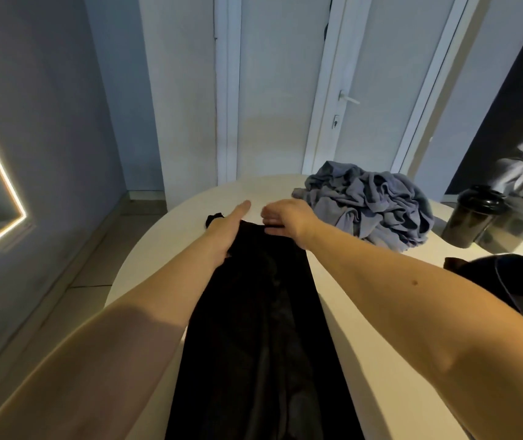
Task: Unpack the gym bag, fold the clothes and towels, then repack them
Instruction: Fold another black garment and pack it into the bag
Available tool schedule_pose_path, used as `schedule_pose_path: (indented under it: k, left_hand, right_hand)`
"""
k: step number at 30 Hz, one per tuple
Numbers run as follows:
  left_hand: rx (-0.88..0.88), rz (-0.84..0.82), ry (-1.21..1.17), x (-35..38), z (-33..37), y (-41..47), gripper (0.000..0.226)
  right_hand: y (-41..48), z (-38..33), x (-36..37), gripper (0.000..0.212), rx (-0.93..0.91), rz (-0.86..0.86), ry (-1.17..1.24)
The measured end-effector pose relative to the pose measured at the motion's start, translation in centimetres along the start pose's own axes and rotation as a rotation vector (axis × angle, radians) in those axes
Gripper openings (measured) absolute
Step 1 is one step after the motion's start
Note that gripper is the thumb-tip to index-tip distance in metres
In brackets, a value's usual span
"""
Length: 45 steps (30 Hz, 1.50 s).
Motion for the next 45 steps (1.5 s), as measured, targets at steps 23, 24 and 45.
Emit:
schedule_pose_path:
  k: [23, 24, 45]
  left_hand:
    - [0.55, 0.039, 1.343, -1.1, -2.4, 2.4, 0.065]
    - [0.538, 0.021, 1.389, -1.2, -3.1, 2.6, 0.064]
    - [0.818, -0.013, 0.975, -7.4, -11.0, -33.1, 0.02]
  right_hand:
    - [1.7, 6.5, 2.0, 0.067, -0.53, -0.077, -1.349]
    - [1.8, 7.2, 2.1, 0.068, -0.499, -0.11, -1.385]
    - [-36.0, 7.9, -4.3, 0.02, -0.676, -0.078, -0.803]
Point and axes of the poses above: each hand's wrist, its own y-axis towards the middle knuckle, its own x-axis out of the palm, z = x × y, the point moved 7 cm from there along y, towards the middle knuckle, and after that the axes turned 7 degrees about z, right-handed, at the moved point
